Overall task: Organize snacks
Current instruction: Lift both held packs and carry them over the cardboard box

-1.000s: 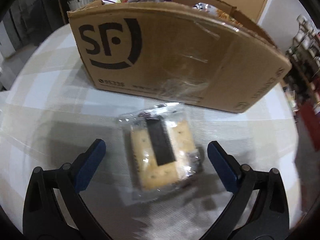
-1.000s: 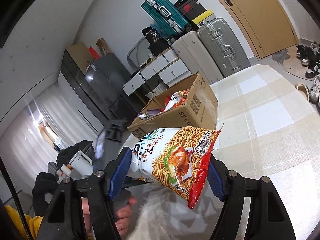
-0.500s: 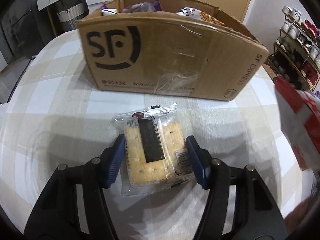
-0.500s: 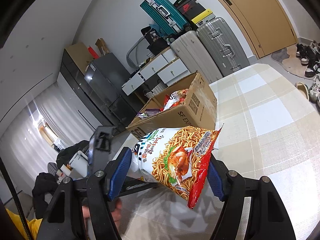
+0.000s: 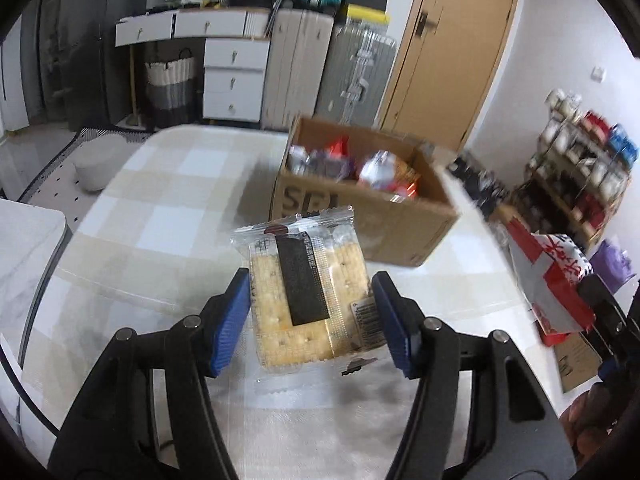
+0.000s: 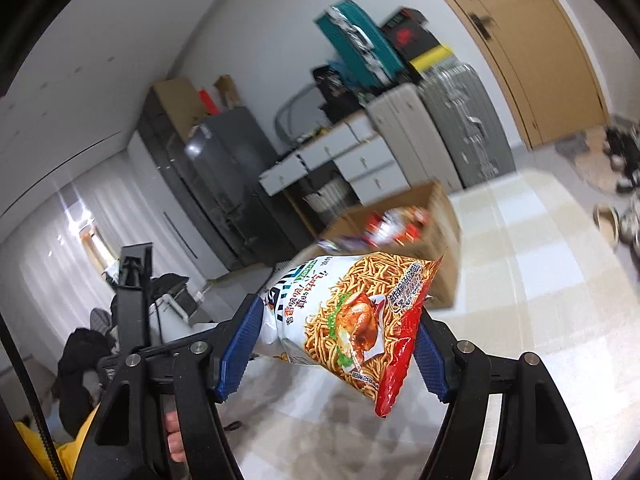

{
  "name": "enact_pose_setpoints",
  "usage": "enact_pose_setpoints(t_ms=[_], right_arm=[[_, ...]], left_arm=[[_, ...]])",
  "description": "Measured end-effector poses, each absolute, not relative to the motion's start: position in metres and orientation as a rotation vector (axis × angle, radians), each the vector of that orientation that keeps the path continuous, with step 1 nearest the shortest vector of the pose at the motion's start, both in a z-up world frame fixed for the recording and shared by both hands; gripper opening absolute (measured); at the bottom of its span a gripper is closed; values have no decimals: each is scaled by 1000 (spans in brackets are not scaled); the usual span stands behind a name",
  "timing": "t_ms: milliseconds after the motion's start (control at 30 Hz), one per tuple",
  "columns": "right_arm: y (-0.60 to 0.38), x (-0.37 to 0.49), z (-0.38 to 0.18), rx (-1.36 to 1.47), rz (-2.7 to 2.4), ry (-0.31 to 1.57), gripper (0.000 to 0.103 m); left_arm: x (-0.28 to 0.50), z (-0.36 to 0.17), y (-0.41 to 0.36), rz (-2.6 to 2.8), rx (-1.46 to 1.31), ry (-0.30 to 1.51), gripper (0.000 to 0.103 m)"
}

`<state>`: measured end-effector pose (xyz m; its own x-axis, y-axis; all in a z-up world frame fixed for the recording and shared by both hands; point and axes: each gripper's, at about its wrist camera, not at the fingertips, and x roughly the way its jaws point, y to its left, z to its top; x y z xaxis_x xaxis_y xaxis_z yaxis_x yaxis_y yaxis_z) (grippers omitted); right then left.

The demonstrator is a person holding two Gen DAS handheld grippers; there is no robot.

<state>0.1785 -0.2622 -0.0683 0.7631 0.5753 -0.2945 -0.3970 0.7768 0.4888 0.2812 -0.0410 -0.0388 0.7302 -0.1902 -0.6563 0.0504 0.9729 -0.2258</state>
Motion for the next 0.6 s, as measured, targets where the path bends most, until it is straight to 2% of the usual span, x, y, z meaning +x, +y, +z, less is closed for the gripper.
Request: enact_pose_setpoints(t_ms=[300, 600], right_arm=[[-219, 139, -9, 331, 607, 399, 72], [-183, 104, -2, 297, 656, 399, 72]], left_arm=[[193, 24, 0, -205, -250, 594, 58], [123, 57, 29, -259, -266, 539, 58]])
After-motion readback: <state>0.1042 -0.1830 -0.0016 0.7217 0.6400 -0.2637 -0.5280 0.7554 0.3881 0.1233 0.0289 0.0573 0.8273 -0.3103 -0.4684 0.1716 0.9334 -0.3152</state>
